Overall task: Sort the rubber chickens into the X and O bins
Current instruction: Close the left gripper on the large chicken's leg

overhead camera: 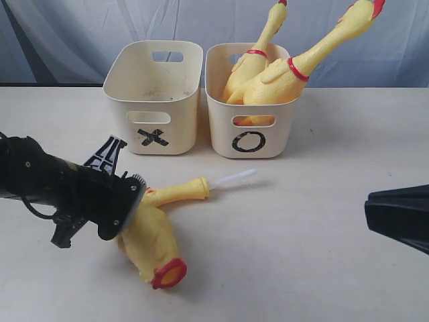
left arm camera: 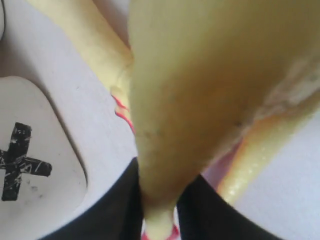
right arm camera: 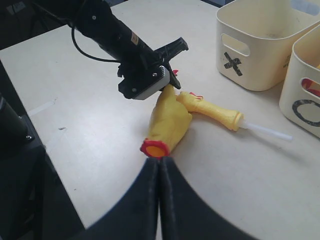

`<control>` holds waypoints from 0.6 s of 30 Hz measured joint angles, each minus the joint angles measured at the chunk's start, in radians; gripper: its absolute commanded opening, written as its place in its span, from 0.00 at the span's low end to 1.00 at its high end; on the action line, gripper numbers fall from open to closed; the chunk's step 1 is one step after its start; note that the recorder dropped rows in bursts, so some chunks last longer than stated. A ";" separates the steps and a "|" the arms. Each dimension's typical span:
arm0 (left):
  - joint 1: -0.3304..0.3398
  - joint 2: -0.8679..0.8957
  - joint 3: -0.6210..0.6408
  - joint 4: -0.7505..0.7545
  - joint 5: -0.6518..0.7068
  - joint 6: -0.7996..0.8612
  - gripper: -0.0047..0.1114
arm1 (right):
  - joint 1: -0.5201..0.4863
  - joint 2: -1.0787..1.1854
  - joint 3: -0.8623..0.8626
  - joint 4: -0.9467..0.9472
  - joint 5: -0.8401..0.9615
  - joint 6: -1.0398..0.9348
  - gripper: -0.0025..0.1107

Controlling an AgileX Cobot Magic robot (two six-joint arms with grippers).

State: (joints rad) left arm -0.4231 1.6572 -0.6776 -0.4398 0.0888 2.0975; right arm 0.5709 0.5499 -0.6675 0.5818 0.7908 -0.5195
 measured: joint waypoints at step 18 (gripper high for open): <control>0.000 -0.165 0.000 -0.026 0.195 -0.224 0.04 | 0.000 0.000 0.000 0.000 0.000 0.000 0.02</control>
State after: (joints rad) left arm -0.4231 1.4922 -0.6776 -0.4656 0.2837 1.8736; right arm 0.5709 0.5499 -0.6675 0.5818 0.7908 -0.5195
